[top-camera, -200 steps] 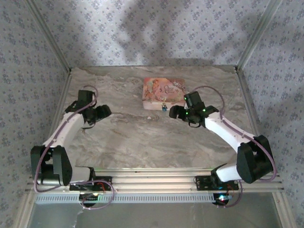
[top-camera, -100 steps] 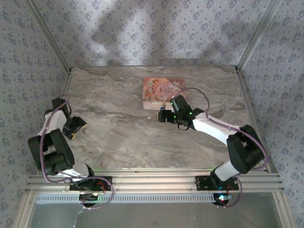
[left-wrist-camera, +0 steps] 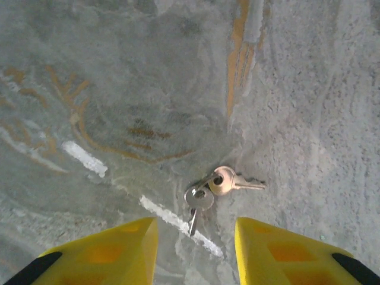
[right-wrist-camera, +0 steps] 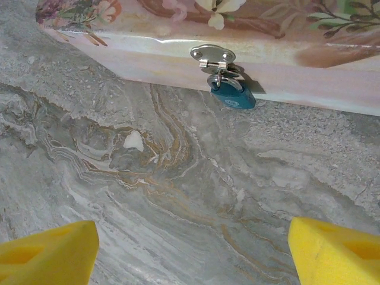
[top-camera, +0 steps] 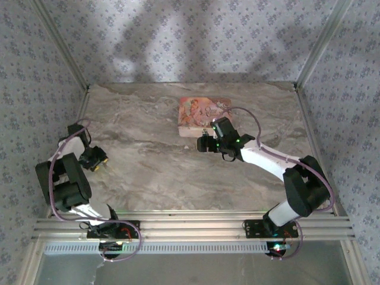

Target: Unlock a padlock with a key

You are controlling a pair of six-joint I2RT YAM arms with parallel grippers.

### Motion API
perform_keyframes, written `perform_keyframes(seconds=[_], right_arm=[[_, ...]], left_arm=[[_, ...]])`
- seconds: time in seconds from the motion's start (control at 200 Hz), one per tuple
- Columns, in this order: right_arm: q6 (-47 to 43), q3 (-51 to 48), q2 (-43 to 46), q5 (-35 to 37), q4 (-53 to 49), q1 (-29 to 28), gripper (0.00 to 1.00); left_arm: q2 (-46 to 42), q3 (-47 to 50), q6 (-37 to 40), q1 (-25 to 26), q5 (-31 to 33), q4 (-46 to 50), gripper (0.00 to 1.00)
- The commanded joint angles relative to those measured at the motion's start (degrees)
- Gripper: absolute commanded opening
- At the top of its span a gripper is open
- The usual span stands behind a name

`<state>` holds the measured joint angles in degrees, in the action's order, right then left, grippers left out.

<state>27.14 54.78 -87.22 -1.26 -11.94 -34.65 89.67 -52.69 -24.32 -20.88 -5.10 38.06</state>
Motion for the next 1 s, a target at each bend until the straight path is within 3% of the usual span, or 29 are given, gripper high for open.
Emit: perform_keyframes(seconds=[0.0, 0.22, 0.53, 0.859, 0.994], right_arm=[[-1.25, 0.34, 1.39, 1.26, -0.27, 0.2, 0.84], [-0.7, -1.02, 3.35, 2.17, -0.22, 0.2, 0.85], [-1.03, -1.98, 5.94, 3.55, -1.09, 0.46, 0.85], [1.09, -5.17, 10.64, 4.71, -1.59, 0.46, 0.85], [2.07, -7.04, 13.69, 5.86, -2.27, 0.47, 0.85]], left_arm=[[1.39, -1.65, 2.03, -0.12, -0.24, -1.58, 0.39], [4.7, -3.57, 2.83, -0.12, -2.37, -1.54, 0.35], [2.75, -1.13, 2.59, -0.12, -4.26, -1.71, 0.26], [4.29, -0.93, 2.3, 1.14, -5.26, -1.24, 0.25], [3.55, -0.69, 1.88, 2.14, -6.01, -1.33, 0.17]])
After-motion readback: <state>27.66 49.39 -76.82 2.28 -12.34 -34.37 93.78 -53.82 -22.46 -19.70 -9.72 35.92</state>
